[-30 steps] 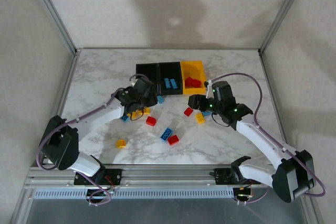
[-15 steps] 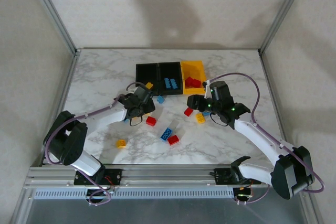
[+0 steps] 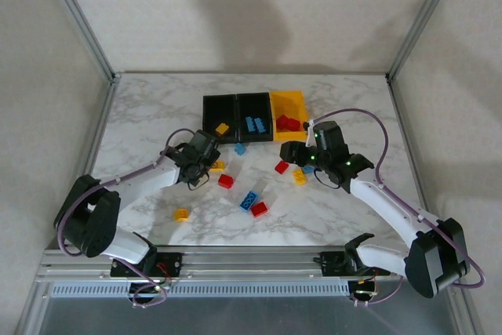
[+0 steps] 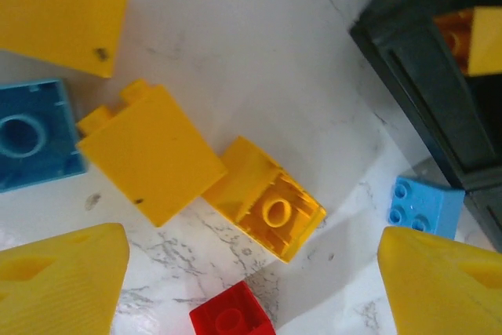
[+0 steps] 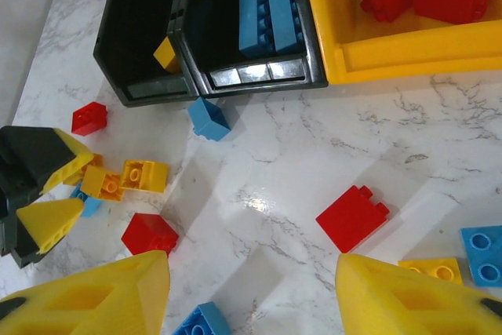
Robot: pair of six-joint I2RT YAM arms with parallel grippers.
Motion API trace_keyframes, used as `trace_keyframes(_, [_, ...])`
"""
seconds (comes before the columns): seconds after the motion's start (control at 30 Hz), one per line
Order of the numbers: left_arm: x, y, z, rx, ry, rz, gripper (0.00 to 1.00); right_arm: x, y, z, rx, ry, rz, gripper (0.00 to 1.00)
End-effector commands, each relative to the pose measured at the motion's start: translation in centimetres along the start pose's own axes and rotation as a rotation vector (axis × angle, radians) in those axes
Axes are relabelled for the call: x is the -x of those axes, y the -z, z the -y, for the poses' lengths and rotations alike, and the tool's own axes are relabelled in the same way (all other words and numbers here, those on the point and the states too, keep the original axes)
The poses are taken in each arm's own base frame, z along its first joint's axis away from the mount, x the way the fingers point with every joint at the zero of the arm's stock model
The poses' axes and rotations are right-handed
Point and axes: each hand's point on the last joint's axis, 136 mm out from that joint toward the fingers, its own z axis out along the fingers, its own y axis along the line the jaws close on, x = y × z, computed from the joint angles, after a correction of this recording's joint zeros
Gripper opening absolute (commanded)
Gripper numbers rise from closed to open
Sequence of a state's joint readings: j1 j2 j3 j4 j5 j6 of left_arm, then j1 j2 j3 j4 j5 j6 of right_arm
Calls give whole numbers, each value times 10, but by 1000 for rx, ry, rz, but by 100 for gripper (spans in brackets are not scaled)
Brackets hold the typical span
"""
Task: Sort the legos into containers by color
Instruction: Pick up the lego from the middle-left of the table.
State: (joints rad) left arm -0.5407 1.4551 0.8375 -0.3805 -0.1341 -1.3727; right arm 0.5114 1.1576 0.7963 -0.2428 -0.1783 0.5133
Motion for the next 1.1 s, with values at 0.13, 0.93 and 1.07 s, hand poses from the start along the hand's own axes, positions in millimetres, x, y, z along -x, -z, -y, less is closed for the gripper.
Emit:
trace_keyframes(0.13, [25,6,-14,9,260,69,89,6,7,-2,-11,10,42,58])
trace_keyframes(0.93, [18,-38,-21,135,338,-10,69,5,8,13,-81,7,54,57])
trace_keyframes(1.07, [15,-44,-23,148,329,-29,59,6,8,15,-94,3,58,57])
